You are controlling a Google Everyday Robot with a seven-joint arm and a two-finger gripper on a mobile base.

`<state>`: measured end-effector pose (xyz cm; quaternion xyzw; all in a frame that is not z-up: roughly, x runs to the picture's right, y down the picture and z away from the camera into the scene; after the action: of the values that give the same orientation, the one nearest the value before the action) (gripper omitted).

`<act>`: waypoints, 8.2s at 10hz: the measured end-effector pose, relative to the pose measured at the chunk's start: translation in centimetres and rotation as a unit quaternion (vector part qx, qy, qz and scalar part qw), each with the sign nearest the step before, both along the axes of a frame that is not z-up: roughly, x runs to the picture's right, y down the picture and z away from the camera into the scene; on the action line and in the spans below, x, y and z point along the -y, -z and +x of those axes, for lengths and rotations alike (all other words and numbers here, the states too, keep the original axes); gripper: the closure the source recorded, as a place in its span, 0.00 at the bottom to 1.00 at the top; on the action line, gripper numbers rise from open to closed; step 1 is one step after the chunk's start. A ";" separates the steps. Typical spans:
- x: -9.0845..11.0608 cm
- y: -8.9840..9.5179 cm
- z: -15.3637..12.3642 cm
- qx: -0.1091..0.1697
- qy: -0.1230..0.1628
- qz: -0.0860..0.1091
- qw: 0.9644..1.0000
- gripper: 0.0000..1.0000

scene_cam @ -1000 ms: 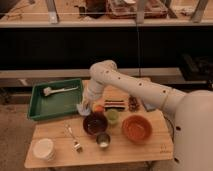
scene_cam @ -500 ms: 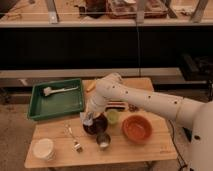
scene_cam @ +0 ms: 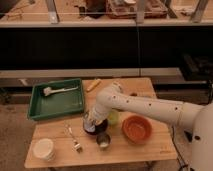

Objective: Wipe purple bowl with towel

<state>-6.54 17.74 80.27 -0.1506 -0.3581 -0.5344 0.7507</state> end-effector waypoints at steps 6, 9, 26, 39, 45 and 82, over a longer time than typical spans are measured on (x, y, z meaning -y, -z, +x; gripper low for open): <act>1.7 -0.6 4.6 -0.043 0.045 -0.036 0.997 1.00; 2.7 -1.6 4.3 -0.045 0.061 -0.029 0.997 1.00; 2.0 -0.6 4.2 -0.011 0.106 -0.010 0.994 1.00; 1.0 0.3 -1.3 0.058 0.132 -0.007 0.990 1.00; 3.8 0.9 2.3 0.006 0.113 0.036 0.993 1.00; 2.9 1.2 0.3 -0.001 0.188 0.047 0.981 1.00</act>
<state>-6.28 14.89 79.12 -0.1801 -0.2974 -0.6819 0.6435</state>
